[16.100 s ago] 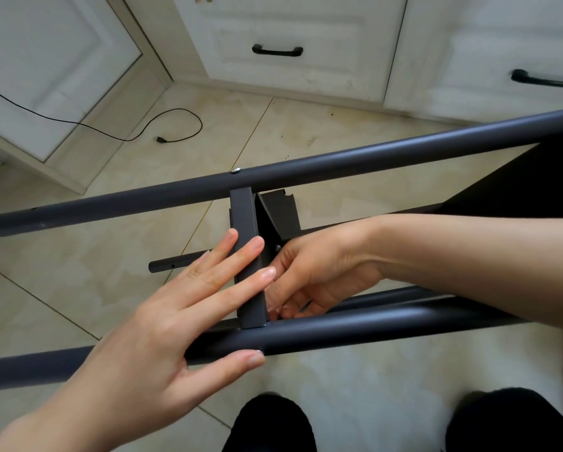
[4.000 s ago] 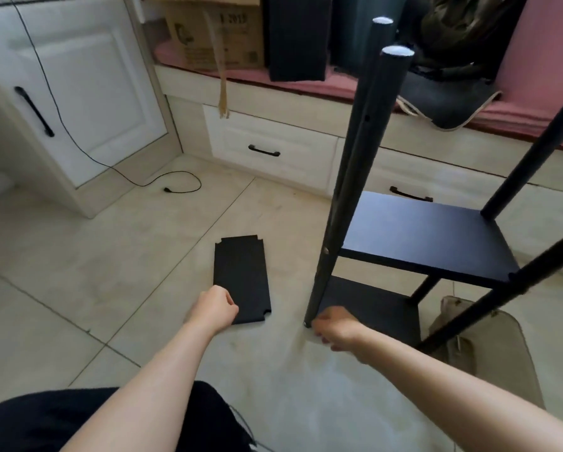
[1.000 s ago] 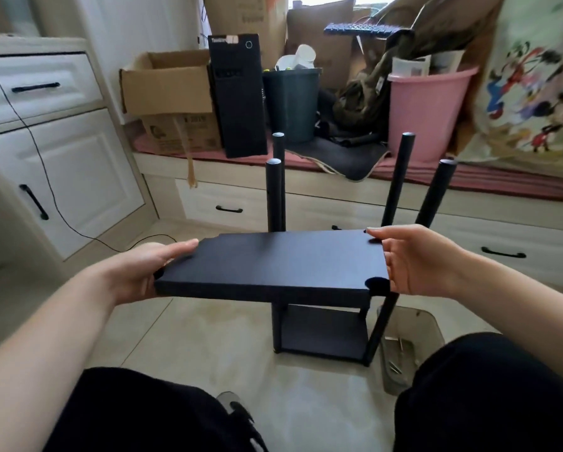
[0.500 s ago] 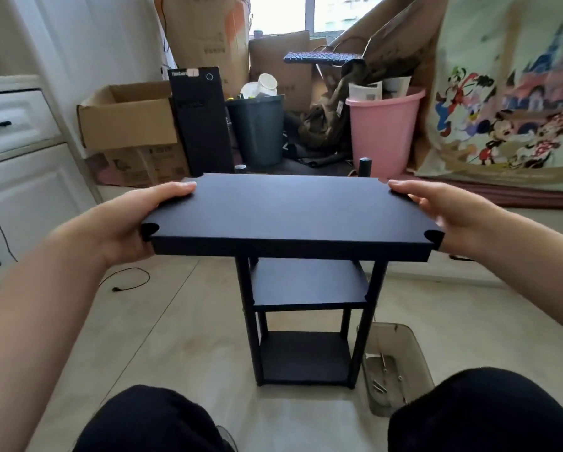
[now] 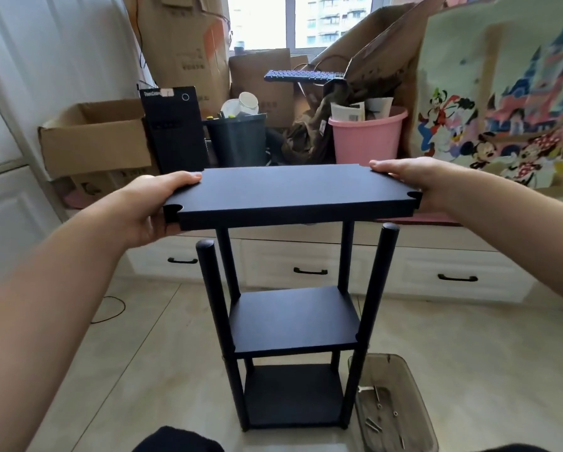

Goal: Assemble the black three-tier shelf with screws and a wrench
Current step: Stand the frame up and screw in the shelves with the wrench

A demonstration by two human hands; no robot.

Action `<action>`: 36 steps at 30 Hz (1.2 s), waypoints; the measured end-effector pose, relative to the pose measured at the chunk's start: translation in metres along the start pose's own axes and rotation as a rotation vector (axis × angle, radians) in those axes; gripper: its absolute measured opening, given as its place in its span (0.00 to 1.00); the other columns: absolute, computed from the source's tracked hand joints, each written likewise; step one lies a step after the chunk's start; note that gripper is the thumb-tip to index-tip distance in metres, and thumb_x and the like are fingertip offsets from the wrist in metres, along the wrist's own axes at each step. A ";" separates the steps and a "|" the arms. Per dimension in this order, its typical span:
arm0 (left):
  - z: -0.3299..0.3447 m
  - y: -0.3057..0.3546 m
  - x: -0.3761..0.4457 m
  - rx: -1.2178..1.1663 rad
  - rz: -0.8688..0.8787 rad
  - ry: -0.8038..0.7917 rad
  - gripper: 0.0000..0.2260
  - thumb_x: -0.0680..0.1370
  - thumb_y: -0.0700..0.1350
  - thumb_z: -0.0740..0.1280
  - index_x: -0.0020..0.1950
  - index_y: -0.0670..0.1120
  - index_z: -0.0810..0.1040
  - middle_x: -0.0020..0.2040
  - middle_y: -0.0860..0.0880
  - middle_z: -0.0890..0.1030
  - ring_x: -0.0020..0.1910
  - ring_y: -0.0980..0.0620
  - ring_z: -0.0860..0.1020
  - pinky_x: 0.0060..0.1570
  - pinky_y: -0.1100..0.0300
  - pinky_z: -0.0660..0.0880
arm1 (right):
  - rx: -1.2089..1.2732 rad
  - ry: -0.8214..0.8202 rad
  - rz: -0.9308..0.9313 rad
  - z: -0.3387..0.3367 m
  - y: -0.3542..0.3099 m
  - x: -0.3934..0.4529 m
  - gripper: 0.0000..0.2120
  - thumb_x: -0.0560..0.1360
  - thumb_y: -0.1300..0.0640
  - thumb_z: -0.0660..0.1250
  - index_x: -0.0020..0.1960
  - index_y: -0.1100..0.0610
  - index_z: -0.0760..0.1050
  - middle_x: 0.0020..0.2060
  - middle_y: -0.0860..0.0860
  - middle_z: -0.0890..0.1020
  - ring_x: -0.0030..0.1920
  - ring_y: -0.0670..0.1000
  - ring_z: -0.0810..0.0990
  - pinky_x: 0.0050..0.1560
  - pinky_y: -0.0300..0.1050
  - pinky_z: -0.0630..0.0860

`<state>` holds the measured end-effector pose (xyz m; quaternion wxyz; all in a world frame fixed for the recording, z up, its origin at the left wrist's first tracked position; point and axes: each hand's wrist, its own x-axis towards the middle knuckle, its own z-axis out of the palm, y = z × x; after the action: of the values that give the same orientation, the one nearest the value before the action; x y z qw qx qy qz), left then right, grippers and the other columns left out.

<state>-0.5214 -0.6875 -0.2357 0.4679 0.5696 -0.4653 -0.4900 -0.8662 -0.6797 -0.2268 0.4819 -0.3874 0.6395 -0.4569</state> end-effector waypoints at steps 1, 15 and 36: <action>0.001 0.001 0.006 0.024 0.007 0.014 0.09 0.77 0.50 0.73 0.49 0.45 0.79 0.31 0.50 0.81 0.23 0.56 0.80 0.22 0.62 0.76 | -0.019 0.009 0.005 0.000 -0.002 0.007 0.11 0.76 0.51 0.71 0.51 0.58 0.78 0.40 0.52 0.81 0.28 0.48 0.82 0.22 0.41 0.77; 0.010 -0.029 0.053 0.070 -0.056 0.034 0.09 0.76 0.50 0.73 0.53 0.46 0.82 0.41 0.49 0.79 0.23 0.57 0.79 0.23 0.62 0.77 | -0.102 -0.047 0.123 0.000 0.028 0.063 0.08 0.78 0.54 0.70 0.45 0.59 0.78 0.37 0.52 0.80 0.23 0.45 0.79 0.22 0.35 0.74; 0.016 -0.052 0.068 0.016 -0.066 -0.012 0.08 0.80 0.48 0.70 0.53 0.43 0.81 0.36 0.47 0.85 0.32 0.52 0.83 0.32 0.60 0.81 | -0.087 -0.028 0.058 0.003 0.031 0.090 0.07 0.77 0.53 0.70 0.49 0.57 0.80 0.41 0.52 0.82 0.26 0.46 0.80 0.23 0.37 0.76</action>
<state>-0.5279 -0.7491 -0.2965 0.4443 0.5853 -0.4529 -0.5049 -0.8862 -0.7562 -0.2808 0.4865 -0.3958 0.6628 -0.4091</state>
